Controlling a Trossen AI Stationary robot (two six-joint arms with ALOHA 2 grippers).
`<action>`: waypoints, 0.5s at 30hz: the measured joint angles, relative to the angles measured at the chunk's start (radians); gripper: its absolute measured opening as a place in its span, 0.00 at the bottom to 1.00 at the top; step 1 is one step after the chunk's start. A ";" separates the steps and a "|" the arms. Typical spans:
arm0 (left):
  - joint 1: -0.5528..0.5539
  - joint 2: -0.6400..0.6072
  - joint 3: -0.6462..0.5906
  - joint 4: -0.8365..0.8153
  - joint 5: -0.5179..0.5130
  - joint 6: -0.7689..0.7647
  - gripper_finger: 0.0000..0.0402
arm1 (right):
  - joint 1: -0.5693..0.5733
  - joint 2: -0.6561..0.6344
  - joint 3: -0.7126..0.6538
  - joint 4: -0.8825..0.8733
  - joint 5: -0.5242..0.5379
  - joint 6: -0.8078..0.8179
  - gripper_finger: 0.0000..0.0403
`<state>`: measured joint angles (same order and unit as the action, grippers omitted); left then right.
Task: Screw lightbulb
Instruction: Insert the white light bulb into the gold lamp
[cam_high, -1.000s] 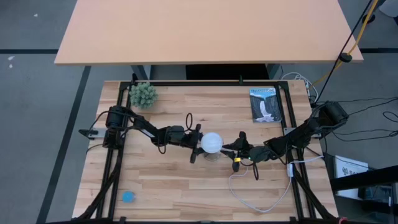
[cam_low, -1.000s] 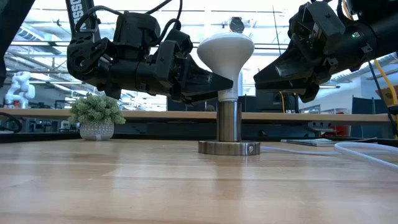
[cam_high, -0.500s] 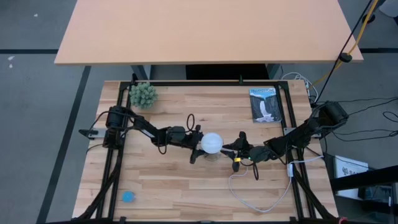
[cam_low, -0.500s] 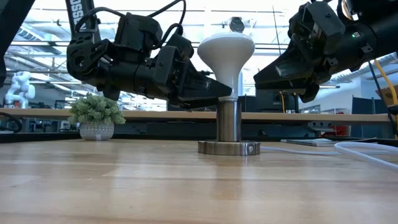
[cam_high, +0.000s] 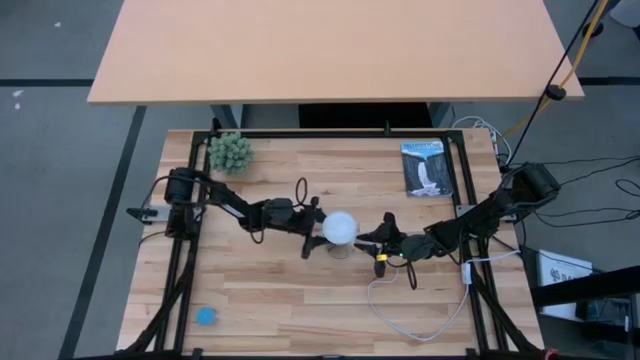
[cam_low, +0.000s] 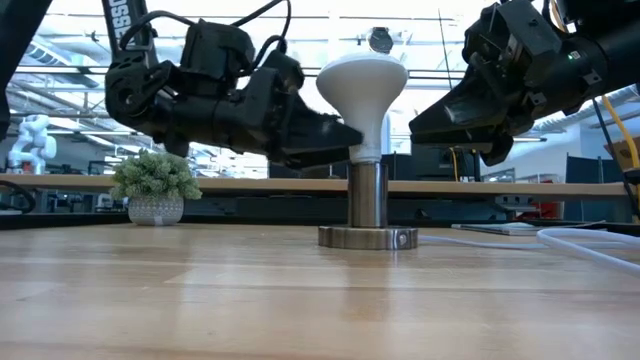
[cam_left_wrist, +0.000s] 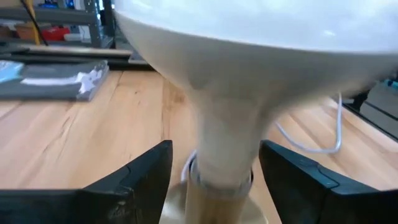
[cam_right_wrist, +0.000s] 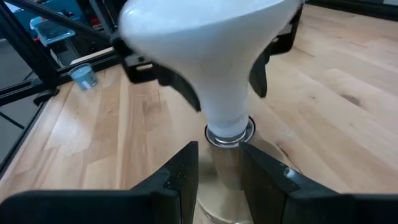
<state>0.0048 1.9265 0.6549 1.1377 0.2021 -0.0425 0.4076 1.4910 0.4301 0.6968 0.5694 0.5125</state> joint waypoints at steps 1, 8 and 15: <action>0.006 -0.013 -0.019 -0.003 0.007 0.000 0.61 | 0.000 0.000 0.000 0.000 0.000 0.001 0.27; 0.026 -0.129 -0.184 0.014 0.011 -0.001 0.61 | 0.000 0.000 0.000 -0.005 0.000 0.004 0.27; 0.013 -0.174 -0.210 0.037 -0.001 -0.008 0.61 | 0.000 0.000 0.000 -0.011 0.001 0.003 0.27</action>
<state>0.0181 1.7527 0.4450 1.1745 0.2011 -0.0502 0.4076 1.4910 0.4305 0.6858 0.5701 0.5153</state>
